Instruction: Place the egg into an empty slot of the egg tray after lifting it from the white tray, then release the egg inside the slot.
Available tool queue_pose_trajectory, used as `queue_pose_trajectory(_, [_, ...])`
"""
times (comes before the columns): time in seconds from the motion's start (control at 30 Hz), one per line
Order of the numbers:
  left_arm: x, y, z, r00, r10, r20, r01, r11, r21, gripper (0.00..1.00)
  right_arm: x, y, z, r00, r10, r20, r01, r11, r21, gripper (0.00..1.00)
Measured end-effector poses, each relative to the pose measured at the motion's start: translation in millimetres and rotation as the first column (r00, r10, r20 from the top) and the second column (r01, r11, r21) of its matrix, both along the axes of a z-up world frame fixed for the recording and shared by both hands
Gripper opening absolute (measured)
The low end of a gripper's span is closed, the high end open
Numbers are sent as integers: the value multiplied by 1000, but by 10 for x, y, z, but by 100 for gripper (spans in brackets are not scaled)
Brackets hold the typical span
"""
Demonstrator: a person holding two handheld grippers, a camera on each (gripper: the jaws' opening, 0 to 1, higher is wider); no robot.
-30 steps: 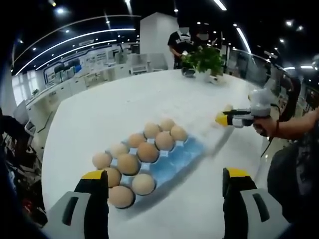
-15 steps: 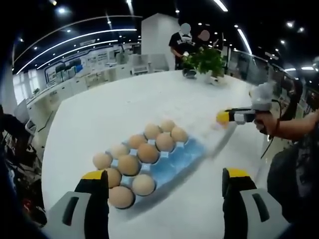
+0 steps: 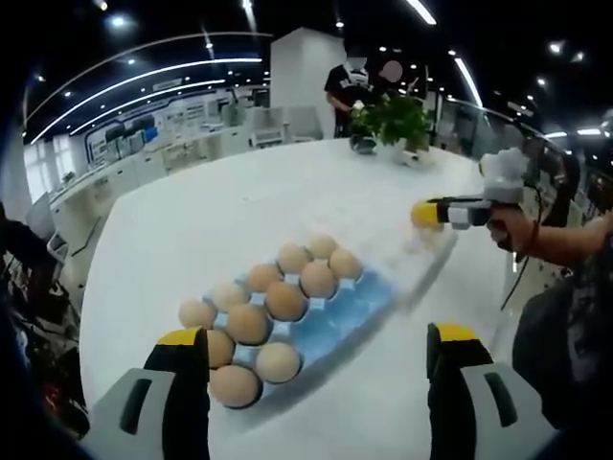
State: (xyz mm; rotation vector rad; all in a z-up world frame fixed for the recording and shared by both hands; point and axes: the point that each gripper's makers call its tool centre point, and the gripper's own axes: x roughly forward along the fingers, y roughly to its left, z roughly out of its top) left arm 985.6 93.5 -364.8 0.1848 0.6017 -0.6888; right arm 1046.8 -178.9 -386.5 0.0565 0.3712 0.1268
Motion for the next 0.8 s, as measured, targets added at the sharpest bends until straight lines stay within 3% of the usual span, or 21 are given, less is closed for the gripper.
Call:
queue_pose_trajectory(0.17, [1, -18, 28, 1000, 3, 2, -3, 1000, -30, 96, 8, 10, -59, 1000, 1, -4, -1, 1000, 14, 26])
queue_pose_trajectory(0.3, [-2, -1, 18, 1000, 2, 2, -2, 1000, -17, 96, -58, 38, -191, 999, 17, -42, -17, 1000, -6, 26])
queue_pose_trajectory(0.43, [5, 11, 19, 1000, 6, 2, -6, 1000, -19, 96, -84, 32, -178, 999, 20, -28, -20, 1000, -8, 27])
queue_pose_trajectory(0.63, [26, -20, 29, 1000, -2, 5, 2, 1000, -28, 96, -147, -24, -314, 996, 9, -92, -14, 998, -54, 29])
queue_pose_trajectory(0.77, [30, -17, 20, 1000, -4, 3, 5, 1000, -23, 96, -202, -80, -387, 993, -25, -115, 32, 998, 56, 30])
queue_pose_trajectory(0.8, [31, -12, 19, 1000, -4, 2, 4, 1000, -23, 96, -203, -91, -384, 994, -22, -111, 28, 998, 51, 30])
